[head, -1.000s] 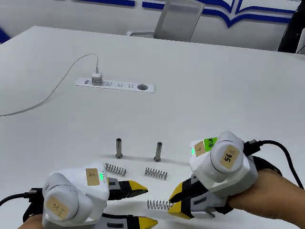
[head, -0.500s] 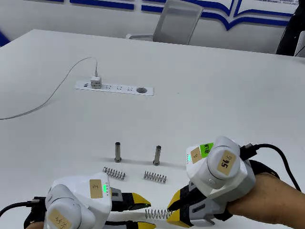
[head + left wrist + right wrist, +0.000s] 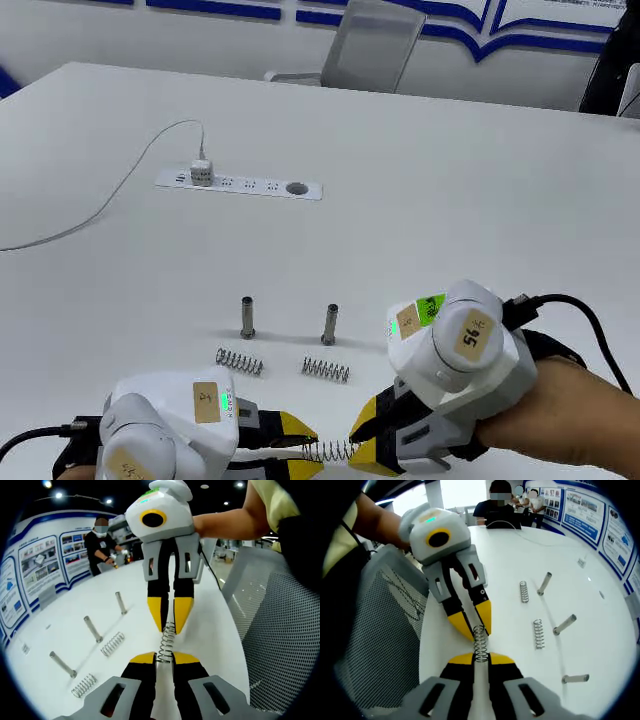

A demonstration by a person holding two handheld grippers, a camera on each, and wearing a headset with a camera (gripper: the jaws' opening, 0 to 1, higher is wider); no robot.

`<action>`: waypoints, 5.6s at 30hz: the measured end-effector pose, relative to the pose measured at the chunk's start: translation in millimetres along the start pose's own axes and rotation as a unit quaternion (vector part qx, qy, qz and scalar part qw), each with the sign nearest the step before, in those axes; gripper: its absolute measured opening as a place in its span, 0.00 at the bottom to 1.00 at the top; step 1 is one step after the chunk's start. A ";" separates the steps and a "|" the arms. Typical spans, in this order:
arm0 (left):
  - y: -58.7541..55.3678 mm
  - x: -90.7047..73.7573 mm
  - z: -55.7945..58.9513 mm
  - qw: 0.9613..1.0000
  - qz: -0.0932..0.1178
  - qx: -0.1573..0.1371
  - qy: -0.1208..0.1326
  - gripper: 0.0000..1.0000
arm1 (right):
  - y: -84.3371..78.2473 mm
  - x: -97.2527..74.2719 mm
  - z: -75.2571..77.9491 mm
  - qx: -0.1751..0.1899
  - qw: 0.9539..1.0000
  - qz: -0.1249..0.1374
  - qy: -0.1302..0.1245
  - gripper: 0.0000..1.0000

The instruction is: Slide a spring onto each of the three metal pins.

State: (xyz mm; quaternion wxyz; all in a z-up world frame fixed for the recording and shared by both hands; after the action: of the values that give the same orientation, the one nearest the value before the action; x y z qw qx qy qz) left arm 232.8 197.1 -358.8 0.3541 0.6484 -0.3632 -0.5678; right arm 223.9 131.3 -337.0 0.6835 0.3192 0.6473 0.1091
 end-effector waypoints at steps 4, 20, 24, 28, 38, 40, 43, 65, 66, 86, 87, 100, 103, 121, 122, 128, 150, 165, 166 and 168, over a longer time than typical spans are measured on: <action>0.3 0.1 -0.4 1.000 0.001 -0.002 0.000 0.12 | 6.2 -3.7 -0.3 -0.002 1.000 0.008 -0.002 0.11; 3.9 2.3 2.5 1.000 0.007 -0.002 -0.005 0.11 | 31.8 -7.7 -5.8 -0.026 0.999 0.025 -0.005 0.12; 5.0 2.9 2.8 1.000 0.008 -0.001 -0.005 0.11 | 33.2 -7.3 -6.1 -0.028 0.999 0.026 -0.005 0.12; 4.9 2.7 2.9 1.000 0.011 -0.002 -0.004 0.11 | 33.5 -6.7 -7.3 -0.026 0.999 0.029 -0.001 0.12; 6.6 1.9 2.0 1.000 0.023 -0.017 -0.002 0.10 | 30.3 -6.4 -5.5 -0.020 0.999 0.031 -0.005 0.14; 6.9 1.8 2.3 1.000 0.024 -0.019 -0.002 0.10 | 30.0 -7.0 -5.0 -0.019 0.999 0.033 -0.007 0.14; 6.7 1.6 1.5 0.999 0.026 -0.024 -0.001 0.10 | 29.8 -7.2 -4.7 -0.019 0.999 0.035 -0.009 0.13; 13.4 2.7 0.4 0.999 0.036 -0.032 0.000 0.11 | 41.1 -7.7 -4.6 -0.019 0.998 0.059 -0.017 0.12; 13.9 2.8 0.5 0.999 0.037 -0.032 0.000 0.11 | 41.4 -7.7 -4.7 -0.020 0.998 0.060 -0.018 0.12; 14.9 1.3 -2.3 0.998 0.046 -0.047 0.010 0.16 | 38.8 -12.6 0.0 -0.004 0.997 0.068 -0.029 0.12; 14.1 0.1 -3.6 0.998 0.046 -0.051 0.012 0.17 | 38.1 -13.5 0.7 -0.003 0.997 0.069 -0.031 0.12; 8.1 -19.4 -25.2 0.992 0.059 -0.093 0.058 0.33 | 33.3 -23.4 8.6 0.010 0.996 0.075 -0.049 0.12; 6.6 -25.8 -30.9 0.990 0.064 -0.103 0.072 0.35 | 31.4 -25.8 10.6 0.014 0.996 0.076 -0.053 0.12; -7.5 -49.4 -61.6 0.979 0.068 -0.138 0.135 0.52 | 17.9 -49.2 26.3 0.041 0.992 0.085 -0.089 0.12; -8.7 -50.9 -63.3 0.978 0.068 -0.139 0.138 0.53 | 16.7 -51.5 28.2 0.043 0.991 0.086 -0.093 0.12; -13.2 -57.1 -69.6 0.975 0.069 -0.146 0.153 0.59 | 12.6 -63.1 38.1 0.054 0.988 0.091 -0.111 0.12; -23.0 -65.0 -74.6 0.969 0.059 -0.164 0.175 0.70 | -6.9 -100.7 81.5 0.104 0.969 0.110 -0.197 0.12; -24.5 -66.8 -74.3 0.967 0.058 -0.171 0.178 0.73 | -13.7 -106.1 110.5 0.129 0.952 0.127 -0.247 0.12; -24.5 -66.9 -74.3 0.967 0.058 -0.172 0.178 0.73 | -14.4 -105.7 111.5 0.132 0.951 0.128 -0.247 0.12; -24.9 -67.2 -74.8 0.967 0.058 -0.172 0.179 0.73 | -16.1 -104.4 113.1 0.136 0.950 0.129 -0.248 0.12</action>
State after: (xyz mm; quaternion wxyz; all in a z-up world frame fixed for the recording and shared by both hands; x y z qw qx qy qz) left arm 302.6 271.4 -340.5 0.5518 0.6465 -0.2279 -0.4751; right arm 313.1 26.7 -265.9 0.7528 0.5069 0.4192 0.0245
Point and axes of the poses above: the centre of the closed fingertips' face, and the gripper's own axes: x roughly forward along the fingers, z roughly to its right, y roughly out of its top, the point moved 4 cm from there along -x, roughly backward along the fingers, and after that the axes turned 1 degree about -x, right-handed, at the moved point
